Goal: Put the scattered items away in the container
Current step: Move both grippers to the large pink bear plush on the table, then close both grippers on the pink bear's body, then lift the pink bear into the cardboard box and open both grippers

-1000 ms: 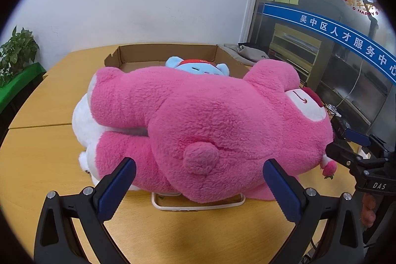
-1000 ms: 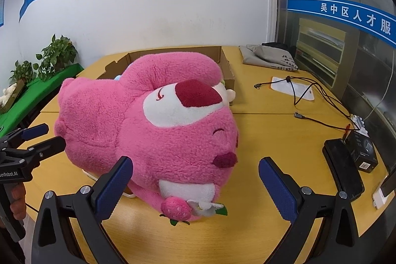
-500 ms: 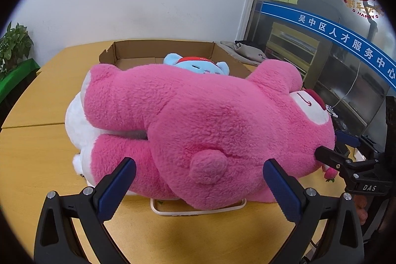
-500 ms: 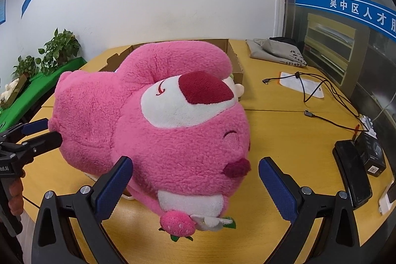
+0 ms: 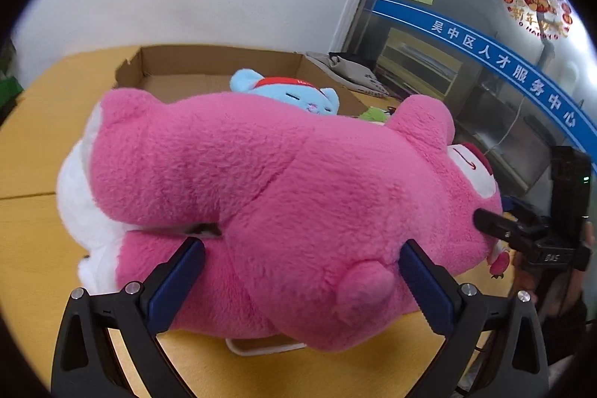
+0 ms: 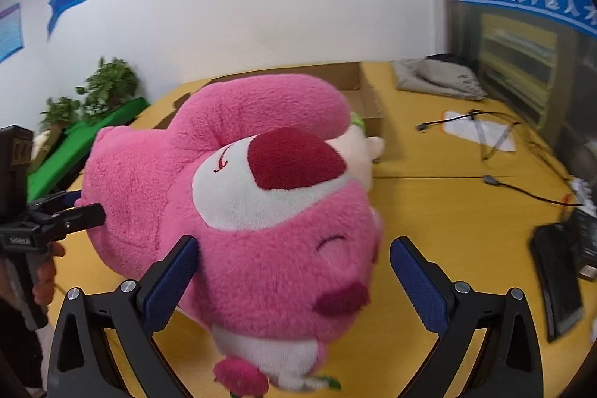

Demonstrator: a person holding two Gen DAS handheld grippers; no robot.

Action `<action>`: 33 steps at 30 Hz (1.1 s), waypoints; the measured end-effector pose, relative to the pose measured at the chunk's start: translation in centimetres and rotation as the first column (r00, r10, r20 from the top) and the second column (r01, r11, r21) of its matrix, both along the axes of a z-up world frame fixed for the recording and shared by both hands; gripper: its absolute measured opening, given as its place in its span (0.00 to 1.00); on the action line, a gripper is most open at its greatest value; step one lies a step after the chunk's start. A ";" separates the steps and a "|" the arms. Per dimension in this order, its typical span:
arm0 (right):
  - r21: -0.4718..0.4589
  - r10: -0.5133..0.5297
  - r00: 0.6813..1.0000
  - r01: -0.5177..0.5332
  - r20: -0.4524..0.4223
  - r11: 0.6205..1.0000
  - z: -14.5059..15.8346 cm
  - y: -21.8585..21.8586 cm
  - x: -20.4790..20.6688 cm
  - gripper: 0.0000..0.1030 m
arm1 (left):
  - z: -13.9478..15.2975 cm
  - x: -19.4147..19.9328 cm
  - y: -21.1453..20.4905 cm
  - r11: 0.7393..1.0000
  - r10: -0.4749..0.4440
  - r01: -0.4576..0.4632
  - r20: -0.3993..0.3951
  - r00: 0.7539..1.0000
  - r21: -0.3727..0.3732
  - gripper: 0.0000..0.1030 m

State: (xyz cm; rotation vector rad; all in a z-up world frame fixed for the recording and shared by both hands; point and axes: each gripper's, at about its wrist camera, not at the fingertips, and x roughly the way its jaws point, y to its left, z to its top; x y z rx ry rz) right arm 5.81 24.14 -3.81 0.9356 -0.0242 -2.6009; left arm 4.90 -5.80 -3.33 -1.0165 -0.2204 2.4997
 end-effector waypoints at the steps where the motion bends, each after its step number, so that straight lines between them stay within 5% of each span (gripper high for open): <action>1: -0.012 0.035 0.999 -0.035 0.008 0.999 -0.2 -0.1 -0.7 1.00 | -0.2 -0.4 -0.1 1.000 -0.015 0.015 0.005 1.000 0.006 1.00; 5: -0.003 0.110 0.994 -0.110 -0.018 0.994 -0.4 -0.1 -2.3 1.00 | -0.9 -1.6 0.2 0.995 -0.091 0.090 0.013 0.996 0.030 0.99; 8: -0.015 0.107 0.994 -0.107 0.008 0.994 -1.2 -0.1 -2.9 1.00 | -0.7 -1.6 0.7 0.993 -0.112 0.112 0.017 0.994 0.024 0.84; 10: 0.009 0.103 0.995 -0.103 -0.018 0.995 -1.0 -0.6 -2.3 0.90 | -0.5 -1.6 0.7 0.993 -0.119 0.118 0.041 0.992 0.027 0.67; 14: -0.005 0.098 0.993 -0.098 -0.061 0.995 0.0 -1.2 -0.9 0.76 | 0.6 -0.5 -0.2 0.991 -0.116 0.112 0.050 0.992 0.074 0.51; 25: 0.012 0.148 0.971 -0.148 -0.188 0.989 7.5 -3.4 -0.1 0.67 | 8.0 0.0 -1.8 0.996 -0.070 0.073 -0.062 0.996 0.057 0.48; 33: 0.021 0.182 0.946 -0.183 -0.270 0.983 15.9 -5.0 -9.9 0.67 | 16.6 -10.7 -3.3 0.998 -0.052 0.054 -0.126 0.991 0.015 0.48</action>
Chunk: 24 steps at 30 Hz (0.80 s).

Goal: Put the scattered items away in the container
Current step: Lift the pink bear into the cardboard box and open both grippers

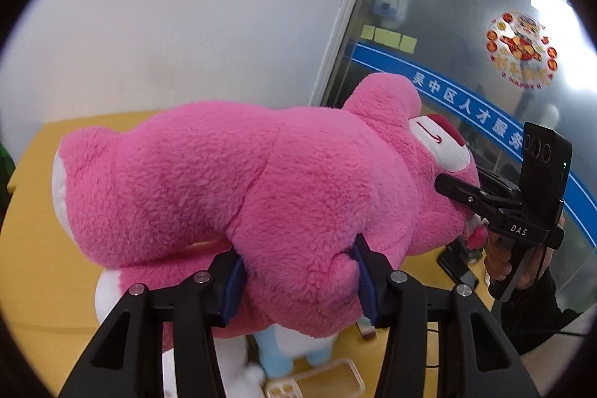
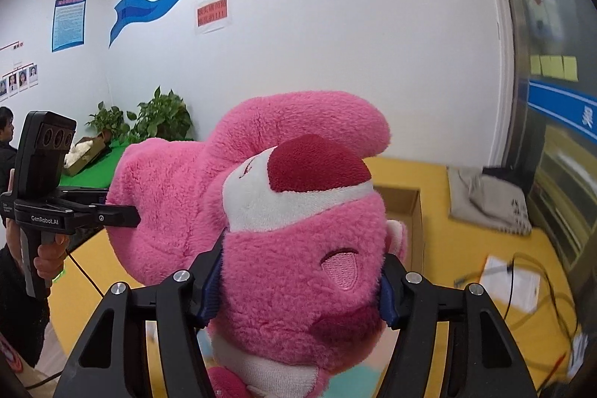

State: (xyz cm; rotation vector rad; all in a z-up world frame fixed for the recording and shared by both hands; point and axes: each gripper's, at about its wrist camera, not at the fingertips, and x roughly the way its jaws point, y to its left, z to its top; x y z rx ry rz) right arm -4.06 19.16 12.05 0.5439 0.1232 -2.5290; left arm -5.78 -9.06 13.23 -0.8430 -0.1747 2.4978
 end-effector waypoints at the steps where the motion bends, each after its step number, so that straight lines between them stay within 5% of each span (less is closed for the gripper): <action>1: 0.000 0.002 1.000 -0.002 -0.010 1.000 1.0 -0.4 -1.7 0.67 | 0.7 -1.4 -0.1 1.000 0.002 -0.002 -0.005 1.000 -0.003 0.48; 7: 0.002 -0.002 0.999 0.002 -0.032 1.000 4.3 -1.9 -12.0 0.67 | 3.1 -13.2 -0.2 1.000 -0.004 0.004 0.016 1.000 -0.021 0.48; 11: 0.016 -0.022 0.999 0.021 0.030 1.000 2.9 -2.4 -19.3 0.67 | -0.1 -21.8 0.1 1.000 0.000 0.001 0.118 0.993 -0.011 0.48; 16: 0.028 -0.065 0.979 0.061 0.191 0.998 -3.7 -3.1 -28.3 0.67 | -7.9 -31.0 0.6 1.000 0.016 -0.009 0.289 0.957 -0.027 0.48; 21: 0.097 -0.159 0.905 0.131 0.396 0.987 -13.3 -3.6 -35.3 0.68 | -17.4 -38.3 1.5 0.998 0.040 -0.014 0.498 0.866 -0.057 0.45; 24: 0.122 -0.227 0.849 0.192 0.477 0.974 -16.3 -2.7 -36.8 0.72 | -18.6 -38.8 2.3 0.999 0.027 -0.012 0.491 0.871 -0.034 0.45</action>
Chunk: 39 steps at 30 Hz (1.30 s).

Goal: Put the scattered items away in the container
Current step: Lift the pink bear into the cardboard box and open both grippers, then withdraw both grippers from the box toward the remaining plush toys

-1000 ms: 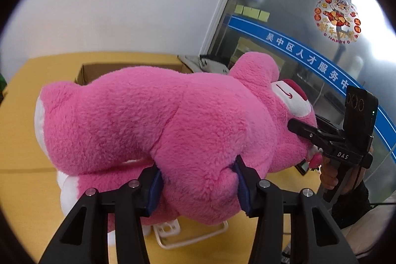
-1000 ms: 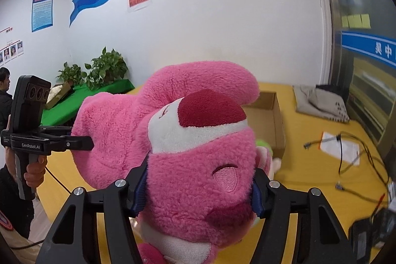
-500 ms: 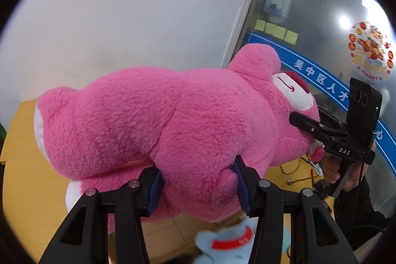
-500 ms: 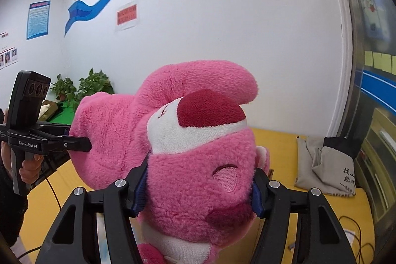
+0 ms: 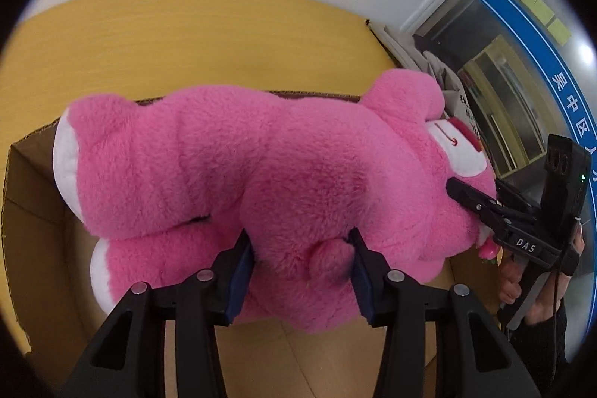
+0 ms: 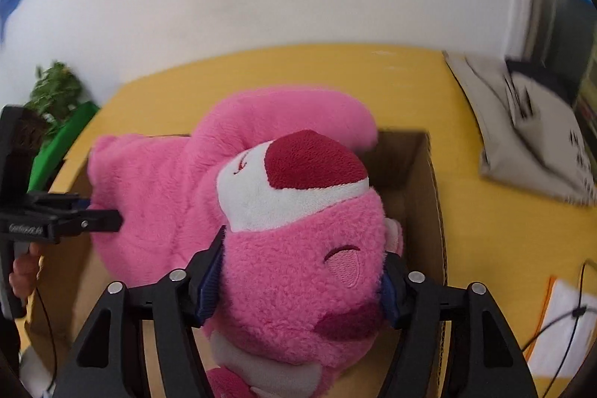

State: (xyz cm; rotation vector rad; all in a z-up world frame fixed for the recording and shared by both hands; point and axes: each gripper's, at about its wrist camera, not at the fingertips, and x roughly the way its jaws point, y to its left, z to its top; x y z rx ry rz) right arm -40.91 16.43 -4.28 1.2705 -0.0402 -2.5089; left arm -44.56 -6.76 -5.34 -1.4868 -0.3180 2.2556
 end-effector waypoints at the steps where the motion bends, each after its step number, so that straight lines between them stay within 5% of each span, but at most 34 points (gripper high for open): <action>1: -0.017 -0.009 1.000 0.010 0.017 1.000 0.1 0.3 -0.2 0.73 | 0.2 0.1 0.2 1.000 -0.004 0.004 0.002 1.000 -0.003 0.45; 12: -0.029 0.008 0.997 -0.006 0.073 1.000 3.7 1.5 2.9 0.74 | 3.3 2.6 0.1 0.998 -0.058 0.059 -0.037 0.998 0.010 0.44; 16: -0.028 -0.057 0.975 0.065 0.217 0.997 0.6 1.8 -1.6 0.81 | 1.5 1.2 -0.3 1.000 -0.025 0.025 0.041 0.999 -0.001 0.37; 19: -0.059 -0.082 0.969 0.099 0.232 0.993 -0.9 2.6 -3.0 0.89 | 0.0 -0.2 0.1 1.000 0.003 -0.002 0.061 0.998 -0.025 0.47; 24: -0.030 -0.054 0.997 0.055 0.052 0.998 3.4 2.4 0.3 0.90 | 2.0 1.6 0.5 0.996 -0.032 0.028 -0.040 0.999 -0.087 0.47; 29: -0.101 0.052 0.996 -0.060 -0.079 0.993 8.2 2.5 5.8 1.00 | 5.6 6.0 -0.1 0.987 -0.050 0.025 -0.155 0.987 -0.159 0.46; 35: 0.124 0.115 0.968 -0.089 -0.222 0.988 11.3 0.4 14.9 1.00 | 11.3 16.4 -0.7 0.970 -0.027 -0.055 -0.330 0.943 -0.235 0.63; 36: 0.139 0.106 0.965 -0.074 -0.240 0.988 11.6 0.3 16.2 1.00 | 11.9 18.2 -0.7 0.968 -0.008 -0.082 -0.356 0.934 -0.237 0.78; 39: 0.124 0.079 0.961 -0.047 -0.263 0.991 12.0 -0.2 20.7 1.00 | 13.1 23.6 -0.4 0.964 0.038 -0.142 -0.410 0.911 -0.226 0.82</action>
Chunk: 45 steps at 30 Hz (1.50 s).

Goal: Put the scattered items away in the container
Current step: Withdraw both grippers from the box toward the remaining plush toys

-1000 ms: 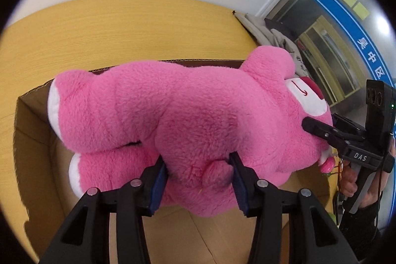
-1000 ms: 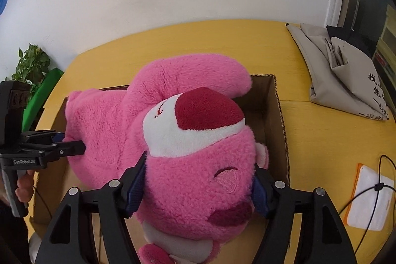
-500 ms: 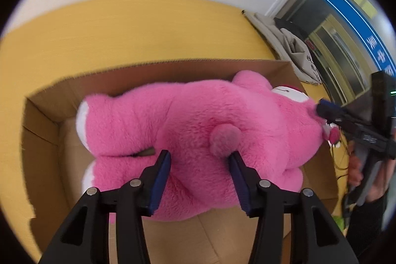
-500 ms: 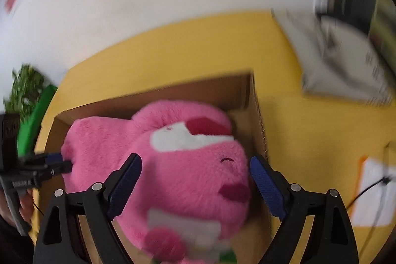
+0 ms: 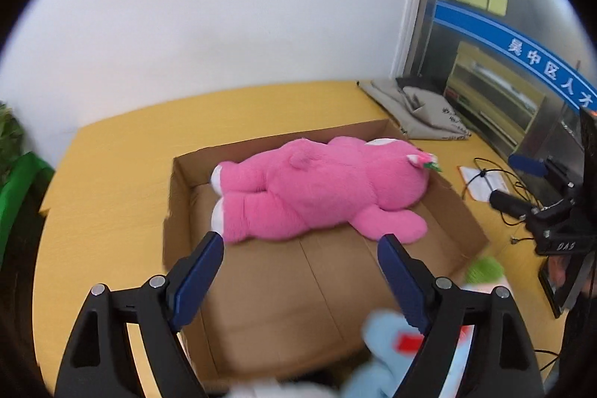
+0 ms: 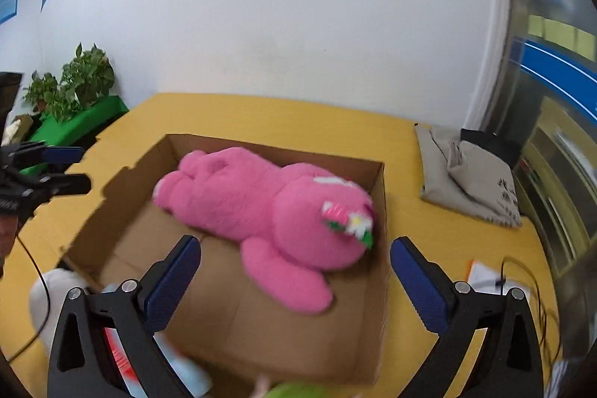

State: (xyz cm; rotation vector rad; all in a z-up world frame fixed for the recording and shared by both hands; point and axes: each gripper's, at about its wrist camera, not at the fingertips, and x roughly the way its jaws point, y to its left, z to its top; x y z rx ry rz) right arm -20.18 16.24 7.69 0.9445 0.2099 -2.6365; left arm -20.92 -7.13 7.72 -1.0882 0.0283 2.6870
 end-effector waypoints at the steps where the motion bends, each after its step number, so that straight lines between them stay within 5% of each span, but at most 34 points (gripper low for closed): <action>1: -0.013 -0.003 1.000 0.003 -0.002 1.000 -0.2 0.0 1.2 1.00 | 0.1 1.7 0.1 1.000 0.001 -0.001 -0.013 1.000 0.009 0.82; 8: -0.026 -0.056 0.998 0.055 -0.015 0.998 -0.9 -1.4 10.4 1.00 | -1.0 10.7 2.0 0.999 0.033 -0.031 -0.051 0.998 0.034 0.82; 17: -0.031 -0.079 0.997 0.078 -0.022 0.996 -2.2 -0.7 17.5 1.00 | -2.1 16.6 4.6 0.998 0.045 -0.041 -0.103 0.994 0.036 0.82; 29: -0.031 -0.109 0.994 0.109 -0.008 0.994 -4.2 1.4 20.1 1.00 | -4.2 17.9 7.9 0.999 0.037 -0.036 -0.091 0.995 0.017 0.82; 45: -0.013 -0.110 0.994 0.110 0.029 0.994 -6.2 1.3 19.6 1.00 | -5.8 17.4 7.2 0.999 0.042 -0.040 -0.060 0.997 0.035 0.82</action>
